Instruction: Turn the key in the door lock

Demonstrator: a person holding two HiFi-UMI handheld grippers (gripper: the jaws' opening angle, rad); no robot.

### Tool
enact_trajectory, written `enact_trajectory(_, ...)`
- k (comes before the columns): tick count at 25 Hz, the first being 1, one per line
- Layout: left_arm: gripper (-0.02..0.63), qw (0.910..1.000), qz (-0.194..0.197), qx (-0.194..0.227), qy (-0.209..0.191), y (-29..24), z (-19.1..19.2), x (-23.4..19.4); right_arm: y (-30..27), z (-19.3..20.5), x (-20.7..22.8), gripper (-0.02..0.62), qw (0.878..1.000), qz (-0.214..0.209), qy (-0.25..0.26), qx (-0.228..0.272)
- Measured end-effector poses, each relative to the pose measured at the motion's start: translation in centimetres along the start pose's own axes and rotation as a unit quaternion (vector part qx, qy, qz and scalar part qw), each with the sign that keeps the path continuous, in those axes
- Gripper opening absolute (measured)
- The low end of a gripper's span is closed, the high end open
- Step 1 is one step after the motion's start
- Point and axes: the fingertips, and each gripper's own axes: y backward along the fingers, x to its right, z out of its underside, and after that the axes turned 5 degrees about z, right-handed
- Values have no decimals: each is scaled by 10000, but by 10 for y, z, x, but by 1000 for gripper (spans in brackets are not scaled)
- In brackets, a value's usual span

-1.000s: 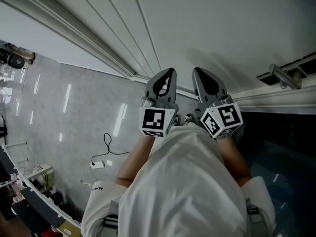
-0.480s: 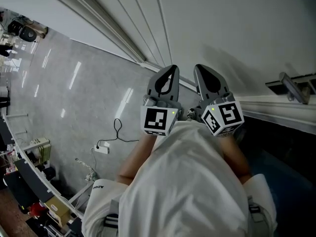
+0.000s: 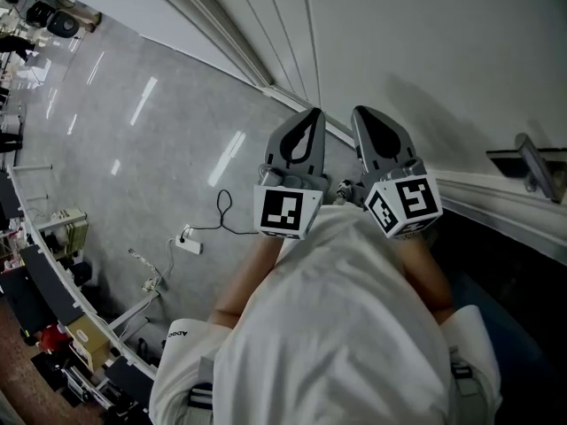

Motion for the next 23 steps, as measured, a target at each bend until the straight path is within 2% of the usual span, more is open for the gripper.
enact_trajectory(9,9,9996,-272,-97,-17,18,13,-5,1,20,-18,2,9995,-264,-97,-140)
enact_trajectory(18,9,9998,-156,-155,-7,13,22,-4,-4,27,-14,2,9994,-208,24,-264)
enact_trajectory(23,9,9998,-88,-157,-12,9,11,-13,-15,11,-12,2,9993,-142,192,-282)
